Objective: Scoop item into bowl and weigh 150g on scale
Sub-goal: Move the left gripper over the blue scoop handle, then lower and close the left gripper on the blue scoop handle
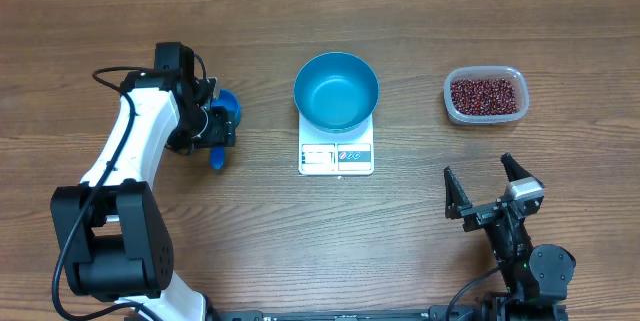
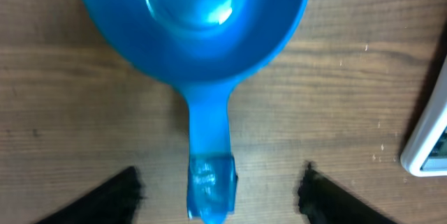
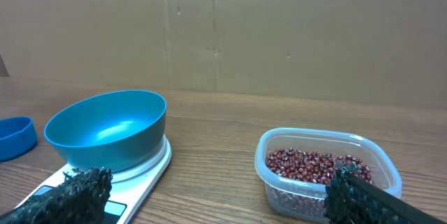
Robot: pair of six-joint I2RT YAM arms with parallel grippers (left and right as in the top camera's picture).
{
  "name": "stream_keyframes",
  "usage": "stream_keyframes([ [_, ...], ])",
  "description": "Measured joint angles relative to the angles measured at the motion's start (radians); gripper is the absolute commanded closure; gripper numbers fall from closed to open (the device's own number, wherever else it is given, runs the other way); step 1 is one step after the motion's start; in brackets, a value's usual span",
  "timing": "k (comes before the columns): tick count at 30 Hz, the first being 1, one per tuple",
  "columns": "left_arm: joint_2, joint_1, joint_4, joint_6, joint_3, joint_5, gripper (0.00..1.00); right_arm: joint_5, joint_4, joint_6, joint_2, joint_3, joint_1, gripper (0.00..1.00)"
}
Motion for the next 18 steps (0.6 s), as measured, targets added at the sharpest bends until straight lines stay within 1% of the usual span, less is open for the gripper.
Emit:
stream_keyframes([
  [1,0.0,0.0,0.019,-0.005,-0.003,0.0,0.37,0.0,0.0,0.0,0.0,0.0,0.0,0.0],
  [6,0.0,-0.008,0.087,-0.013,-0.026,-0.003,0.43,0.0,0.0,0.0,0.0,0.0,0.0,0.0],
  [9,0.0,-0.027,0.104,-0.016,-0.045,-0.021,0.43,0.0,0.0,0.0,0.0,0.0,0.0,0.0],
  [14,0.0,-0.053,0.107,-0.042,-0.059,-0.095,0.39,0.0,0.0,0.0,0.0,0.0,0.0,0.0],
  [18,0.0,-0.054,0.15,-0.05,-0.068,-0.123,0.43,0.0,0.0,0.0,0.0,0.0,0.0,0.0],
])
